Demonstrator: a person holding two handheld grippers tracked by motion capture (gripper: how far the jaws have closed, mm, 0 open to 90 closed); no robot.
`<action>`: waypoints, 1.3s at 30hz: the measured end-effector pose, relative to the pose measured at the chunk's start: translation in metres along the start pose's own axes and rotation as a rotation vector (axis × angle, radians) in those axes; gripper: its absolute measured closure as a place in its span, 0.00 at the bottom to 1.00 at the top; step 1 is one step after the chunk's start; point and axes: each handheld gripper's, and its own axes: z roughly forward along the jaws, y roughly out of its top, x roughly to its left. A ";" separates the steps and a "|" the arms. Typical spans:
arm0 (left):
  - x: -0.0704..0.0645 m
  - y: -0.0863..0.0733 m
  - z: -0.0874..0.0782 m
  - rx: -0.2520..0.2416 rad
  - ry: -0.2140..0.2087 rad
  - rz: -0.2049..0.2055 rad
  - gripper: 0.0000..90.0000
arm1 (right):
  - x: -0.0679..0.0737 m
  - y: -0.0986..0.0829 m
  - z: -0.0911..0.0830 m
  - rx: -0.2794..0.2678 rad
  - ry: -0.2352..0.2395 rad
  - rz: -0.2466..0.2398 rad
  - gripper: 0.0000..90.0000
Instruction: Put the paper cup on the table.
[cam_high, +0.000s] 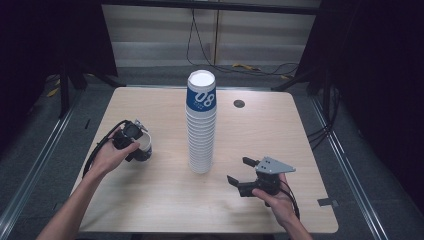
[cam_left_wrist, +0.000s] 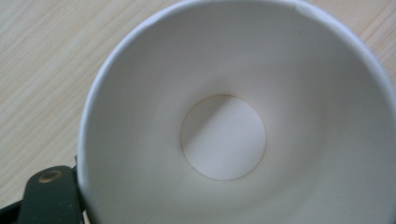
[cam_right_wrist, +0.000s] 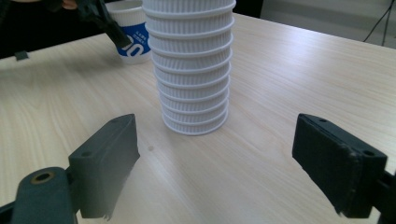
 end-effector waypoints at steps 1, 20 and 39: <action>0.000 -0.001 0.000 -0.007 0.006 -0.013 0.18 | 0.000 0.000 0.000 0.002 -0.007 -0.007 0.16; 0.003 -0.023 -0.006 -0.140 0.015 -0.091 0.18 | -0.002 -0.001 0.002 0.002 -0.011 -0.005 0.16; 0.000 -0.059 -0.009 -0.243 0.023 -0.152 0.18 | -0.002 -0.001 0.001 -0.001 -0.019 0.004 0.16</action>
